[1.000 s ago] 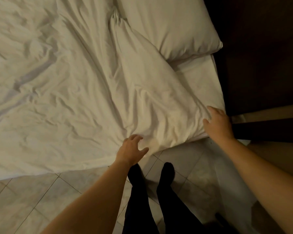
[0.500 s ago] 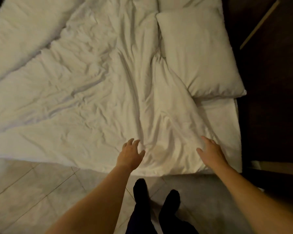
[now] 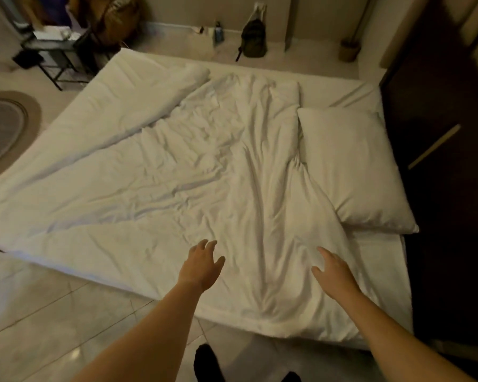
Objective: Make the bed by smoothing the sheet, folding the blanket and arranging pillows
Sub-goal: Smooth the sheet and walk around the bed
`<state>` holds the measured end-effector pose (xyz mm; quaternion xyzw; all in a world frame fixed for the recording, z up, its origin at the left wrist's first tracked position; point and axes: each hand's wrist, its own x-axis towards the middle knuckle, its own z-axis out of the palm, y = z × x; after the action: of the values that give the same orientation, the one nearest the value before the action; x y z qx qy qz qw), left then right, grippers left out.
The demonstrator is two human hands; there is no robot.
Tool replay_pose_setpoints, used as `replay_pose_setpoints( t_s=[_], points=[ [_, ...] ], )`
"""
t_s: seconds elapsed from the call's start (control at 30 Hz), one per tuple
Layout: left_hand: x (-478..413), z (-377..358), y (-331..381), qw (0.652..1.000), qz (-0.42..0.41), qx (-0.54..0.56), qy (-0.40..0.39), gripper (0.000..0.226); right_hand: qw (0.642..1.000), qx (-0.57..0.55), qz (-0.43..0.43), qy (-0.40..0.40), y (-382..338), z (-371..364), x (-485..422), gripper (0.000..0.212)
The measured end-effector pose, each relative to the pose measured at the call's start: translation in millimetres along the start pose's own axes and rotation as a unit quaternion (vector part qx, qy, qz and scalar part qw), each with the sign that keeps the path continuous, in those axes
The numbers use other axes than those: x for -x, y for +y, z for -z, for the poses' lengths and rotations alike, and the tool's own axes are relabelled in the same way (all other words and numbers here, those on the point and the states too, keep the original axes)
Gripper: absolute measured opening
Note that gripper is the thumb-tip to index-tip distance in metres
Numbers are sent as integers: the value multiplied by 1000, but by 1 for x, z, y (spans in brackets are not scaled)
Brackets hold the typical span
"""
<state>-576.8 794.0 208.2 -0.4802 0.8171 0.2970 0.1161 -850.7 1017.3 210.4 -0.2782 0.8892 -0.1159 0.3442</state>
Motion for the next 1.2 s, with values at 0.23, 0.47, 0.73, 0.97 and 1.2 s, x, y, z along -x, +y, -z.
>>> replay_pose_setpoints(
  t_s=[0.23, 0.47, 0.73, 0.97, 1.2],
  points=[
    [-26, 86, -78, 1000, -13, -1, 12, 64, 1000, -2, 3, 30, -105, -20, -12, 64],
    [-47, 171, -155, 999, -9, -5, 36, 64, 999, -10, 30, 40, -213, -41, -29, 65],
    [-57, 219, -210, 996, 39, 29, 72, 63, 995, 33, 90, 21, -308, -59, -69, 68],
    [-47, 254, -270, 990, 86, 59, 99, 62, 988, 52, 141, -18, -398, -94, -91, 71],
    [-40, 296, -361, 982, 107, 85, 133, 61, 979, 74, 188, -20, -501, -152, -94, 70]
  ],
)
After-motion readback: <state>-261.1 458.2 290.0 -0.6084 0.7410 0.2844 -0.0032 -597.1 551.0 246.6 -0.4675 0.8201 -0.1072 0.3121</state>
